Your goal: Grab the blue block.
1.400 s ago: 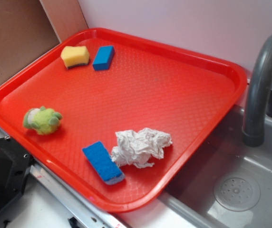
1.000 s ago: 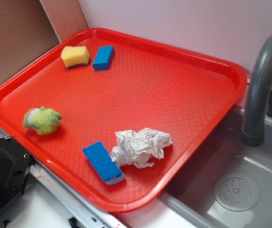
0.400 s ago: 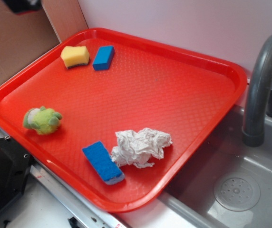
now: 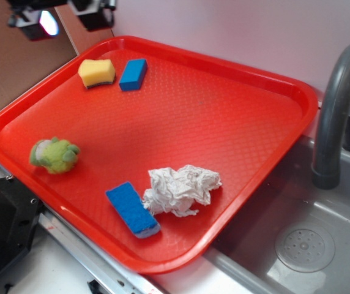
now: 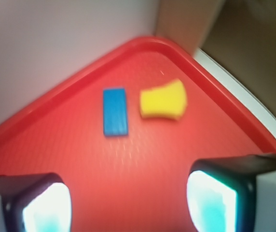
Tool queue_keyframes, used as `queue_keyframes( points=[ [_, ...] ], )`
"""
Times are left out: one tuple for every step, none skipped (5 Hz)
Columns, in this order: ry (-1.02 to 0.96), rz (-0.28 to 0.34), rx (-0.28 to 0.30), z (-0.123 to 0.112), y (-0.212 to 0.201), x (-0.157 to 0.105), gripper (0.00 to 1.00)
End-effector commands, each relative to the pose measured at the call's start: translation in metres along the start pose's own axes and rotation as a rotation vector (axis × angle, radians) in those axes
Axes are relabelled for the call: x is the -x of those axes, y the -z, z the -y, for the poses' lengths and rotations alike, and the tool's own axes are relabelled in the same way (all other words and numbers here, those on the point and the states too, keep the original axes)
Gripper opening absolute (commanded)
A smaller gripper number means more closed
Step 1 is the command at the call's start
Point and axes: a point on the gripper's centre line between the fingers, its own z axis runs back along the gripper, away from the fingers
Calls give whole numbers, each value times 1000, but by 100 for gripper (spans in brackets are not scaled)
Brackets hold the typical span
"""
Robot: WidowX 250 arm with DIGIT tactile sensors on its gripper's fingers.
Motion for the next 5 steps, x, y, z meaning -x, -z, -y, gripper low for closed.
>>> queue_keyframes(
  points=[
    [22,-15,-11,-4,54,-35,100],
    [11,-110,23,-3,86,-34,100],
    [4,-146,27,2,106,-35,100],
    [29,-182,35,11,117,-29,100],
    [46,-183,-7,20,122,-20,100]
  ],
)
